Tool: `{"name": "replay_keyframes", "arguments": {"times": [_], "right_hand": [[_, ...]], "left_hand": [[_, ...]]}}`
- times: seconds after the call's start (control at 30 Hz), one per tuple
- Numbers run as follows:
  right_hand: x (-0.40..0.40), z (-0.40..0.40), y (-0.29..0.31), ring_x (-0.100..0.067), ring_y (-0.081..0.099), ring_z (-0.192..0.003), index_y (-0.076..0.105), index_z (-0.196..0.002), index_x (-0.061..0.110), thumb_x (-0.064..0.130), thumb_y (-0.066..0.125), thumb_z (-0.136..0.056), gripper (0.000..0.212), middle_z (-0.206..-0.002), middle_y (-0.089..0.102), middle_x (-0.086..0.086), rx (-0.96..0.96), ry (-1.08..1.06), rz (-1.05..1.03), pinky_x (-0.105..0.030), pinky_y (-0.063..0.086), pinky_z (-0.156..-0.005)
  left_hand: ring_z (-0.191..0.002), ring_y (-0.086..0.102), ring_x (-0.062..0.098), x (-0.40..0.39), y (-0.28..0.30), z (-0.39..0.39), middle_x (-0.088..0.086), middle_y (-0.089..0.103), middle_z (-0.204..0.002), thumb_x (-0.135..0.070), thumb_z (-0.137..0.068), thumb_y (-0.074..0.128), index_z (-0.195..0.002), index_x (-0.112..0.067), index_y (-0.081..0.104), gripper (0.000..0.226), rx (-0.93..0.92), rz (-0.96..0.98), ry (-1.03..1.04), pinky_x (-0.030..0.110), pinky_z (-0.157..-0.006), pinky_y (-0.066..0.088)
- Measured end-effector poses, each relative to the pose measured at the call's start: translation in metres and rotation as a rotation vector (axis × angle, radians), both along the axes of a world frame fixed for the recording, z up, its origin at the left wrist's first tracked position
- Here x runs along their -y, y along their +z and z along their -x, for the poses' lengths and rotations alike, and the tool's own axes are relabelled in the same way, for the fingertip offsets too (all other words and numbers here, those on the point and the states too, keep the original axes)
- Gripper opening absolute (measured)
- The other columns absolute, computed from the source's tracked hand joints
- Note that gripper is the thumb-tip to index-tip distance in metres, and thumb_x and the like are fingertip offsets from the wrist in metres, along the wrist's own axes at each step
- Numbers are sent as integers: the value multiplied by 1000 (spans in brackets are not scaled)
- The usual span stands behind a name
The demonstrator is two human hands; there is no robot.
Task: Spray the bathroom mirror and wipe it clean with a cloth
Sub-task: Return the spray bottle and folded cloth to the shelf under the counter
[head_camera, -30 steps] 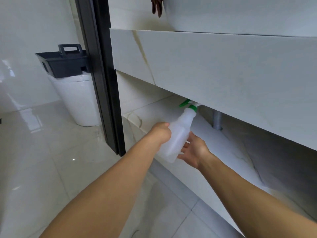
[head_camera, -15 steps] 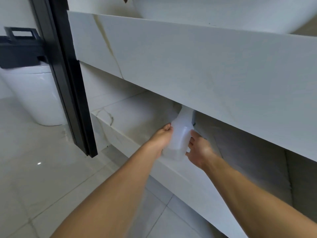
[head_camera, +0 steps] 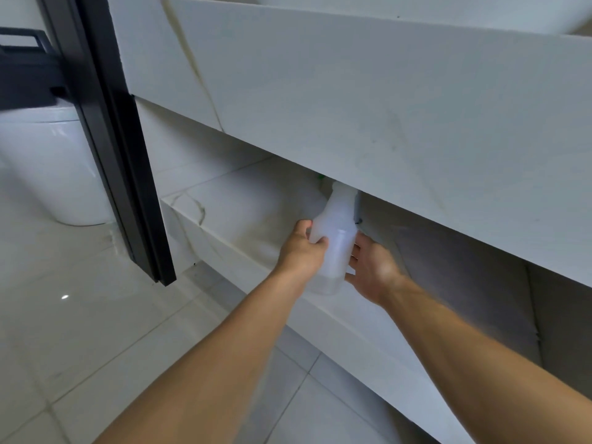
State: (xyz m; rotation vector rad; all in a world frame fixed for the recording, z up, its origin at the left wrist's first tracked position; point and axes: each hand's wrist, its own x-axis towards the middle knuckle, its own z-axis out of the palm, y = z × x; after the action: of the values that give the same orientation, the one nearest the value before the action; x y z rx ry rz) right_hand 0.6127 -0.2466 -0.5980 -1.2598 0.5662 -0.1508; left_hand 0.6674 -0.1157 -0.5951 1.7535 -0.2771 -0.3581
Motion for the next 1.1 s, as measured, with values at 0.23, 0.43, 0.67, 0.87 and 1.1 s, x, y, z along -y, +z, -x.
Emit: {"name": "replay_keyframes", "arguments": {"times": [0.23, 0.43, 0.67, 0.87, 1.1], "right_hand": [[8, 18, -4, -21, 52, -131, 47, -144, 15, 23, 31, -108, 39, -144, 55, -5, 79, -123, -44, -27, 45, -79], [20, 38, -10, -9, 61, -117, 55, -136, 22, 28, 39, -106, 34, -127, 67, 7, 210, -254, -106, -35, 41, -108], [15, 59, -6, -8, 58, -120, 58, -132, 23, 25, 39, -106, 33, -127, 66, 10, 234, -348, -70, -31, 41, -102], [8, 70, -4, -11, 48, -132, 51, -139, 21, 28, 30, -107, 38, -137, 58, 9, 246, -282, -65, -36, 31, -117], [3, 74, -3, -8, 38, -141, 48, -142, 25, 37, 27, -108, 42, -147, 50, 11, 229, -257, -85, -39, 23, -122]], "left_hand": [[-119, 59, 18, 15, -5, 0, -6, 61, -131, -22, -99, 55, -142, -31, 46, 45, 60, 55, -142, 31, -96, 50], [-129, 50, 8, 35, -8, 5, -9, 51, -146, -17, -105, 44, -149, -30, 42, 46, -47, 142, -315, 21, -103, 38], [-138, 43, 9, 49, -20, 4, -15, 46, -151, -31, -108, 37, -149, -39, 41, 42, -140, 146, -361, 38, -119, 32], [-123, 58, 20, 50, -31, 1, -3, 62, -135, -38, -106, 41, -123, -25, 60, 29, -180, 199, -191, 42, -113, 42], [-144, 38, 15, 39, -22, 9, -2, 44, -155, -68, -98, 7, -153, -19, 36, 79, -396, 342, -346, 38, -124, 21]]}}
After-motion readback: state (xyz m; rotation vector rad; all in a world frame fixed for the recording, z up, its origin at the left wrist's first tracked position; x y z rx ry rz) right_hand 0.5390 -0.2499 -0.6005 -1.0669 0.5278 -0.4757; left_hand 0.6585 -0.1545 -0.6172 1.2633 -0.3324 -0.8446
